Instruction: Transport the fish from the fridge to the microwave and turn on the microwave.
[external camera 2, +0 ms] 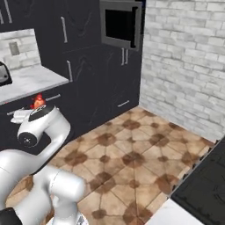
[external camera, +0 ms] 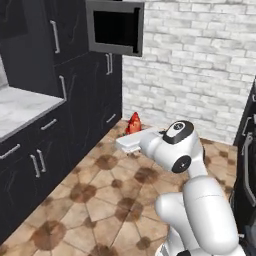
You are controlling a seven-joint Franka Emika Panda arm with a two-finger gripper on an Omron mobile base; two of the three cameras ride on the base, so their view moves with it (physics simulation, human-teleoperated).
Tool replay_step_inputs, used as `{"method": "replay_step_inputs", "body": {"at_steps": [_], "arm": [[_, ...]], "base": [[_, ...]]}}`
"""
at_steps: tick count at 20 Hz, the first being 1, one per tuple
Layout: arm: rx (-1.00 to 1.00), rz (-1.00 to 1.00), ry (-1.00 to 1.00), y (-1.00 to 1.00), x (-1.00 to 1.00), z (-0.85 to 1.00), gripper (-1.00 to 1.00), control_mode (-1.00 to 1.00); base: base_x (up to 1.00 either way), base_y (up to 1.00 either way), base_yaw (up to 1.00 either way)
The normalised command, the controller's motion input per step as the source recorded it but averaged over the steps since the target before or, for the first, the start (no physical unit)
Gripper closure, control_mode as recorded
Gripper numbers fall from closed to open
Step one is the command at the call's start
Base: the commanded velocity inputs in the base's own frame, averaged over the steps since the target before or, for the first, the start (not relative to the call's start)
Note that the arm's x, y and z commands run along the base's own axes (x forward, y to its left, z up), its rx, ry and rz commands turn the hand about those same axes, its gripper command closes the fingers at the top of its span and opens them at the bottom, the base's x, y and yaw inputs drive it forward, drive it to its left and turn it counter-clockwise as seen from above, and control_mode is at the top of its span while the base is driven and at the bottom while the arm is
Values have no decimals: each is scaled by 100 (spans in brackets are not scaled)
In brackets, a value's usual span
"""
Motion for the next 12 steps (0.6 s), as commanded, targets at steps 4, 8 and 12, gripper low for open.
{"method": "replay_step_inputs", "body": {"at_steps": [4,8,12], "arm": [[0,0,0,0,0,0,100,100],[0,0,0,0,0,0,100,100],[0,0,0,0,0,0,100,100]], "base": [[100,-9,-39],[100,0,-32],[100,0,-26]]}}
